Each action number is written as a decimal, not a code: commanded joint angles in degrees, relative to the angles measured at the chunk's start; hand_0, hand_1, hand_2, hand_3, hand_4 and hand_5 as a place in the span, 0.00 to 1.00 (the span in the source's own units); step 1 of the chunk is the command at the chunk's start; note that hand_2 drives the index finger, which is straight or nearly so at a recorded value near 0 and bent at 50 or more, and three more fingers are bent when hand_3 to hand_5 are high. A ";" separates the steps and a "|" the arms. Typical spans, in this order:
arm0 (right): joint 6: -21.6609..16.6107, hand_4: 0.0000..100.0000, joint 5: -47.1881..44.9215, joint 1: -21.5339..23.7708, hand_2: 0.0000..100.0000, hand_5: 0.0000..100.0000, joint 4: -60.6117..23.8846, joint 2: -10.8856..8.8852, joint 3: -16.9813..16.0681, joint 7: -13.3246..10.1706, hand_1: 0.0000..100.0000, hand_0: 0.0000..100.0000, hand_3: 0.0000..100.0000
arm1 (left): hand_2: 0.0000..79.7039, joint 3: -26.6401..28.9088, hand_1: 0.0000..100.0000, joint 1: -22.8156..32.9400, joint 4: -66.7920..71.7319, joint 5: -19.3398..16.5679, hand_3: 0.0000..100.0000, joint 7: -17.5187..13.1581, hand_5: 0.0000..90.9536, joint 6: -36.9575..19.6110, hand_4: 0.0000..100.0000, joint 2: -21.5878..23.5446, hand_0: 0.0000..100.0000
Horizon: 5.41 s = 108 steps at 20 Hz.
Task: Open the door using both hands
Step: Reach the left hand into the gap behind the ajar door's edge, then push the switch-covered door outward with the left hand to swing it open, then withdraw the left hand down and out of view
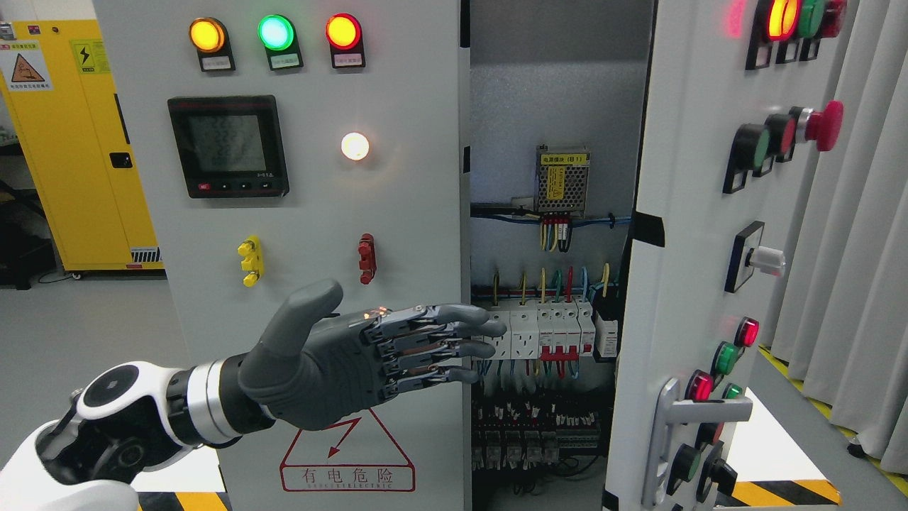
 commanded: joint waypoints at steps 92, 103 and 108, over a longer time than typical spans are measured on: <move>0.00 0.00 0.04 -0.07 0.00 0.00 -0.01 -0.41 -0.01 0.03 0.12 0.20 0.00 | 0.00 -19.50 0.00 -21.34 19.25 -2.65 0.00 17.23 0.00 2.23 0.00 -39.69 0.00; 0.00 0.00 0.04 -0.07 0.00 0.00 -0.01 -0.41 -0.01 0.03 0.12 0.20 0.00 | 0.00 -16.00 0.00 -17.40 16.36 -2.12 0.00 17.14 0.00 3.80 0.00 -39.07 0.00; 0.09 0.00 0.04 -0.07 0.00 0.00 -0.01 -0.41 -0.01 0.03 0.12 0.20 0.00 | 0.00 -11.06 0.00 -12.22 12.14 -2.65 0.00 17.23 0.00 5.83 0.00 -31.10 0.00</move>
